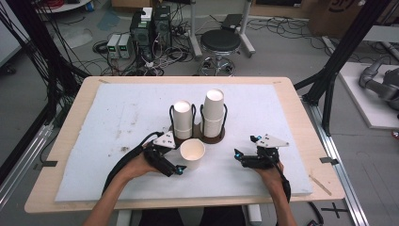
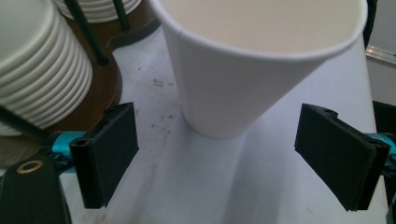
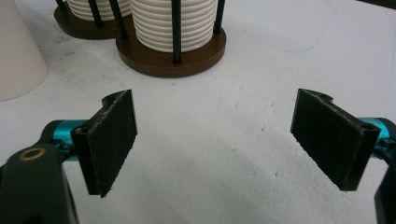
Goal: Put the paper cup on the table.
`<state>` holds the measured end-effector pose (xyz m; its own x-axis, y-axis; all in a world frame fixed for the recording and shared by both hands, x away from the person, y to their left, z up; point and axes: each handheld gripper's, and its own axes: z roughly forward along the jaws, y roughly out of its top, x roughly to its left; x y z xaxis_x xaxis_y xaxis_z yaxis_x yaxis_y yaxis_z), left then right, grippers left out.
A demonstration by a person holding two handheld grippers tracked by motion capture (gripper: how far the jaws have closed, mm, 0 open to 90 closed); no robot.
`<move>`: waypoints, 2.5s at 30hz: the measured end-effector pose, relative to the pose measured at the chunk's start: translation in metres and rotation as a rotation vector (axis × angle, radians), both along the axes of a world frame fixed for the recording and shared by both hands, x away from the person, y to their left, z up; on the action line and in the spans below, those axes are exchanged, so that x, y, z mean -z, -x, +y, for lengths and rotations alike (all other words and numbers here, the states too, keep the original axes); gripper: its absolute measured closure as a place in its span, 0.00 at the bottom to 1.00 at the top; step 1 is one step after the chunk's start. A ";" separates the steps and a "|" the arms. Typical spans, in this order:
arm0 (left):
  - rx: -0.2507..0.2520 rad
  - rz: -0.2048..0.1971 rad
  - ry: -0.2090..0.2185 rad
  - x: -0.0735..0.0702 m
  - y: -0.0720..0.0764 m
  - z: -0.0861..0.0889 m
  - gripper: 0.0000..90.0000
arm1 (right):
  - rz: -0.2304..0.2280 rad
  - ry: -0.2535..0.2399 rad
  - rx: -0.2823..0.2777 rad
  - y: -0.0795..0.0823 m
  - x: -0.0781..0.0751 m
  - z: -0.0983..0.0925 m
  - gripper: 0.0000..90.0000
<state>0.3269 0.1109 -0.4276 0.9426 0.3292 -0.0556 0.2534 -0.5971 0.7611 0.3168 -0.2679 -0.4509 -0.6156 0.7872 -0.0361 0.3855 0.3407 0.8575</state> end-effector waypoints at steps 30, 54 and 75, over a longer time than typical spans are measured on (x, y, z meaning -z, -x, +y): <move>-0.235 -0.055 0.168 0.010 0.016 0.087 0.15 | 0.000 -0.004 0.014 0.001 0.000 0.000 0.17; -0.383 -0.116 0.262 0.019 0.019 0.123 0.15 | -0.018 0.004 0.014 0.002 0.000 0.000 0.17; -0.443 -0.174 0.364 0.026 0.022 0.132 0.16 | -0.023 -0.006 0.017 0.003 0.000 0.000 0.17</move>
<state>0.3054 0.2433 -0.4539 0.7254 0.6816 -0.0958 0.2722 -0.1563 0.9495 0.3136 -0.2684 -0.4510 -0.6014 0.7977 -0.0455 0.3710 0.3292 0.8683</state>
